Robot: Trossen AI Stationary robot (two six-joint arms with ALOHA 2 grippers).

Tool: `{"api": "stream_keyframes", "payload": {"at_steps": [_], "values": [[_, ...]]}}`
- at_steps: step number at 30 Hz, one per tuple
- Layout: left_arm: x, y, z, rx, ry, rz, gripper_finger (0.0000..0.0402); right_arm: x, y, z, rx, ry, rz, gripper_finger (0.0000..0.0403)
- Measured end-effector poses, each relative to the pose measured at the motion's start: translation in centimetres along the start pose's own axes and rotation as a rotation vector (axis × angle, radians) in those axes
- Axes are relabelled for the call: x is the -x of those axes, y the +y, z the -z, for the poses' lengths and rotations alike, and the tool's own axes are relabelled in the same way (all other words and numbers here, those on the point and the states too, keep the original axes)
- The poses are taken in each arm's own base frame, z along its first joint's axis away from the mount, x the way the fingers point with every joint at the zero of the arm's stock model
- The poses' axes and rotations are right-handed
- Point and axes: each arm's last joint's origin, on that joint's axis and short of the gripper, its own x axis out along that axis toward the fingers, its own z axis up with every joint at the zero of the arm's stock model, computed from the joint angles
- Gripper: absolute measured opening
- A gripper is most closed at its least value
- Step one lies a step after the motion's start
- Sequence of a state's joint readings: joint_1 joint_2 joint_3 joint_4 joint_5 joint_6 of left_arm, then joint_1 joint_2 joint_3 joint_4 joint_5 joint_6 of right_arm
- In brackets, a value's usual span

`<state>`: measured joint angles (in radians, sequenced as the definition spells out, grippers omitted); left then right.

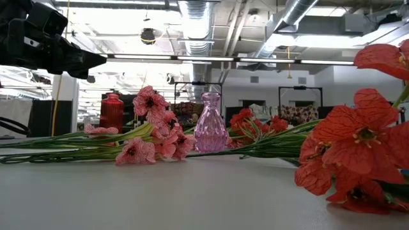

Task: Sort flowers into vase by color
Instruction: Put the right blue flowers into the transparent vase

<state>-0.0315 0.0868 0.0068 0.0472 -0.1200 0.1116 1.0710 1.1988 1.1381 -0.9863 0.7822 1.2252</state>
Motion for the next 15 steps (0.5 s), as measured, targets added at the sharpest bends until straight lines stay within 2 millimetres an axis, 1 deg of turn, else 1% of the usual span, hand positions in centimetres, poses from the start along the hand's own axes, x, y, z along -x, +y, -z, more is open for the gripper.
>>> {"api": "stream_keyframes", "payload": {"at_steps": [4, 7, 11, 15], "values": [[0.0, 0.01, -0.01, 0.0, 0.0, -0.001, 0.0, 0.0, 0.0, 0.0, -0.027, 0.0, 0.0, 0.0058], [0.0, 0.0, 0.0, 0.0, 0.0, 0.0, 0.0, 0.0, 0.0, 0.0, -0.03, 0.0, 0.0, 0.0069], [0.0, 0.0, -0.01, 0.0, -0.001, 0.0, 0.0, 0.0, -0.01, 0.0, -0.031, 0.0, 0.001, 0.0102], [0.0, 0.0, -0.01, 0.0, 0.0, -0.001, 0.0, 0.01, 0.0, 0.01, -0.031, 0.005, -0.002, 0.0147]]}}
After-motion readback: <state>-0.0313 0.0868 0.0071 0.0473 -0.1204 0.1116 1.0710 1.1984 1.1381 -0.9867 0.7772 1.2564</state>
